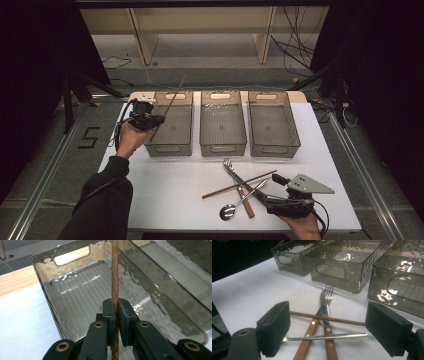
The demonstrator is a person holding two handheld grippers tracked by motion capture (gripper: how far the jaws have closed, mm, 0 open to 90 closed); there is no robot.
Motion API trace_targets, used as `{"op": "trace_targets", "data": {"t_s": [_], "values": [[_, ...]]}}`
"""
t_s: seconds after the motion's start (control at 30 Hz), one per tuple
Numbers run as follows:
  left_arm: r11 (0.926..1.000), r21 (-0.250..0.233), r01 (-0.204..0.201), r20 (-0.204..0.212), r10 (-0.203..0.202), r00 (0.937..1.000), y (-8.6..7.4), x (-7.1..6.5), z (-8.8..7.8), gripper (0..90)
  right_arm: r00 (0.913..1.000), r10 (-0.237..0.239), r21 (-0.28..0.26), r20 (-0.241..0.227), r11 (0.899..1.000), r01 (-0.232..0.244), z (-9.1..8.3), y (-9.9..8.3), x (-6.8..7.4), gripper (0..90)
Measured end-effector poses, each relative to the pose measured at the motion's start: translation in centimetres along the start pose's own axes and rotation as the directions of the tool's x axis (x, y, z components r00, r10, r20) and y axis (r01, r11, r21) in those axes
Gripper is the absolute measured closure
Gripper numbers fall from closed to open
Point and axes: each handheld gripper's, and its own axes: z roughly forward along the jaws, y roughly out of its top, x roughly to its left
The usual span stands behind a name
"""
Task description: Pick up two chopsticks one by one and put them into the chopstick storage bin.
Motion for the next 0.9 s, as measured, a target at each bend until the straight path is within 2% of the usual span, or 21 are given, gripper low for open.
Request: {"op": "trace_targets", "data": {"t_s": [0.4,0.6,0.77,0.87,0.9], "values": [[0.9988,0.048,0.007,-0.027,-0.005,0.9996,-0.6,-0.2,0.9,83.5,1.0000,0.000,0.001,-0.003,1.000,0.000,0.0,0.0,0.0,21.0],[0.9967,0.071,0.040,-0.048,-0.036,0.9982,-0.6,-0.1,1.3,82.2,1.0000,0.002,0.000,-0.003,1.000,-0.002,0.0,0.0,0.0,21.0],[0.9964,0.065,0.055,-0.067,-0.051,0.9965,-0.4,-0.3,0.9,69.6,1.0000,0.002,0.000,-0.003,1.000,-0.002,0.0,0.0,0.0,21.0],[0.9961,0.053,0.071,-0.054,-0.068,0.9962,-0.3,-0.6,0.5,63.2,1.0000,0.002,-0.001,-0.002,1.000,-0.002,0.0,0.0,0.0,21.0],[0.9961,0.062,0.063,-0.047,-0.060,0.9971,-0.2,-0.7,0.4,58.7,1.0000,0.002,0.000,-0.002,1.000,-0.002,0.0,0.0,0.0,21.0]]}}
